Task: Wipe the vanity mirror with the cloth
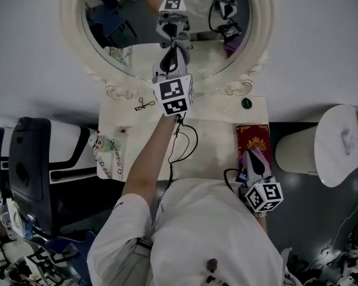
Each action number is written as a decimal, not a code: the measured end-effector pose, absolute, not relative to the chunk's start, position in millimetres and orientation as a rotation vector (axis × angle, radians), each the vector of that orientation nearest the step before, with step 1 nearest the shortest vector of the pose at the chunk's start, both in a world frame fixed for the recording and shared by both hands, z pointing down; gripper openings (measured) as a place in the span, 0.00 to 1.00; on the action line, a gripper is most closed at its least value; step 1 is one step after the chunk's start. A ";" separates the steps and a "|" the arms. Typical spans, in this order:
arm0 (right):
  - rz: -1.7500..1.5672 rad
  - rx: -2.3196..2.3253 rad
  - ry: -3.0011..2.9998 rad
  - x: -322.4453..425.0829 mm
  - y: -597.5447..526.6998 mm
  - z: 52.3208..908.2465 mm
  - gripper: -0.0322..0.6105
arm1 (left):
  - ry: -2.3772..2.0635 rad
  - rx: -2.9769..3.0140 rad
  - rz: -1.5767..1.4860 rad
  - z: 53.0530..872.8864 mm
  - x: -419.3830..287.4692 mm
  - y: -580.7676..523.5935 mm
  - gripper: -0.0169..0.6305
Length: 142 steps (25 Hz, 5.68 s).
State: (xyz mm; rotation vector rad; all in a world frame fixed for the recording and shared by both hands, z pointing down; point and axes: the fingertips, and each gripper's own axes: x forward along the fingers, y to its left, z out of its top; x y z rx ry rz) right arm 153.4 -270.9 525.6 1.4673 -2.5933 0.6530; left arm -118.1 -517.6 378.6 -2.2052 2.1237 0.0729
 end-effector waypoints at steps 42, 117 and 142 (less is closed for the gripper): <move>0.572 1.523 -2.485 180.8 -253.9 527.5 0.06 | 2.062 -2.327 0.167 420.3 -86.9 -492.5 0.06; 0.598 1.625 -2.348 234.0 -256.8 544.7 0.06 | 2.047 -2.414 0.065 511.8 -24.2 -527.6 0.06; 0.612 1.501 -2.379 162.6 -257.7 544.1 0.06 | 2.213 -2.250 -0.302 580.6 -178.0 -511.0 0.06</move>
